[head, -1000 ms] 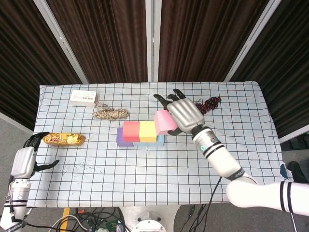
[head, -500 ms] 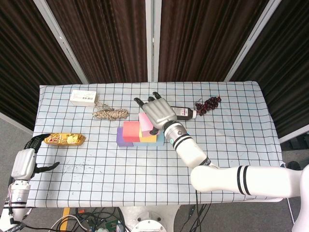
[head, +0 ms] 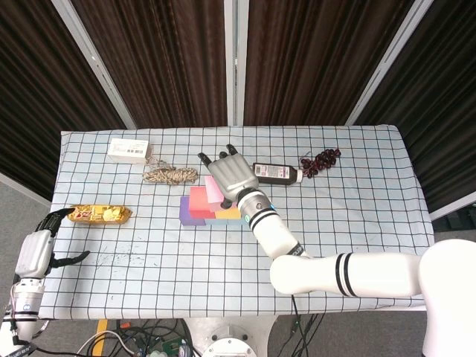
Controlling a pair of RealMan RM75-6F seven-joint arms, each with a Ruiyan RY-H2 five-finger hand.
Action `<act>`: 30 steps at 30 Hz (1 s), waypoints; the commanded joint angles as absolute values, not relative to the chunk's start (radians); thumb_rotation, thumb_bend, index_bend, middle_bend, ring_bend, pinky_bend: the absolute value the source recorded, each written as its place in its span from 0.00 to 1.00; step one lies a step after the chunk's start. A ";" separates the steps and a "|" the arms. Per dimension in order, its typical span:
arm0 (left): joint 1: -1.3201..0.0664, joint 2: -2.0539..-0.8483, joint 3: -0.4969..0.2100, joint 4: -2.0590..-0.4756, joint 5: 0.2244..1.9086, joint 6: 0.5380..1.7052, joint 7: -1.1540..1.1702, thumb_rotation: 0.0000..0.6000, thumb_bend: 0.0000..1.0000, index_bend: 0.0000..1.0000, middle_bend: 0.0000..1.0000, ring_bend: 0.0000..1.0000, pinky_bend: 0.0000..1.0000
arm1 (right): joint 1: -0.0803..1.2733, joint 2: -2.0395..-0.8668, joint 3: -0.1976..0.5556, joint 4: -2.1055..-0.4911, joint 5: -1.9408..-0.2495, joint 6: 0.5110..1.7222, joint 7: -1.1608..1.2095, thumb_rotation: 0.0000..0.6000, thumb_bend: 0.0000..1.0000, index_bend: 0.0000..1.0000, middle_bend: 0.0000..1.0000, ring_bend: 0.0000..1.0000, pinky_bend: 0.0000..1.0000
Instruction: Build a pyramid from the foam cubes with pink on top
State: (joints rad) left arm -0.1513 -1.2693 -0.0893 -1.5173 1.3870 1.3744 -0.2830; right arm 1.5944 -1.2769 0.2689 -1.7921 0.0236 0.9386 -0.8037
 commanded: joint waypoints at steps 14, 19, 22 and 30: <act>-0.142 -1.258 -0.086 -1.489 1.395 1.372 -0.333 1.00 0.03 0.15 0.14 0.11 0.18 | 1.667 -1.359 0.327 -1.756 0.175 1.056 -0.884 1.00 0.10 0.00 0.51 0.17 0.01; -0.142 -1.262 -0.085 -1.480 1.395 1.367 -0.342 1.00 0.03 0.15 0.14 0.11 0.18 | 1.673 -1.379 0.338 -1.740 0.204 1.062 -0.911 1.00 0.10 0.00 0.51 0.17 0.01; -0.142 -1.263 -0.084 -1.475 1.397 1.365 -0.345 1.00 0.03 0.15 0.14 0.11 0.18 | 1.677 -1.396 0.344 -1.724 0.216 1.066 -0.925 1.00 0.10 0.00 0.51 0.17 0.01; -0.137 -1.262 -0.086 -1.463 1.393 1.365 -0.359 1.00 0.03 0.15 0.14 0.11 0.18 | 1.679 -1.420 0.372 -1.697 0.228 1.087 -0.952 1.00 0.10 0.00 0.51 0.17 0.01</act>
State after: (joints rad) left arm -0.1377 -1.2620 -0.0855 -1.4630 1.3923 1.3642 -0.3587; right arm 1.6792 -1.4186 0.3692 -1.6989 0.2251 1.0855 -0.9491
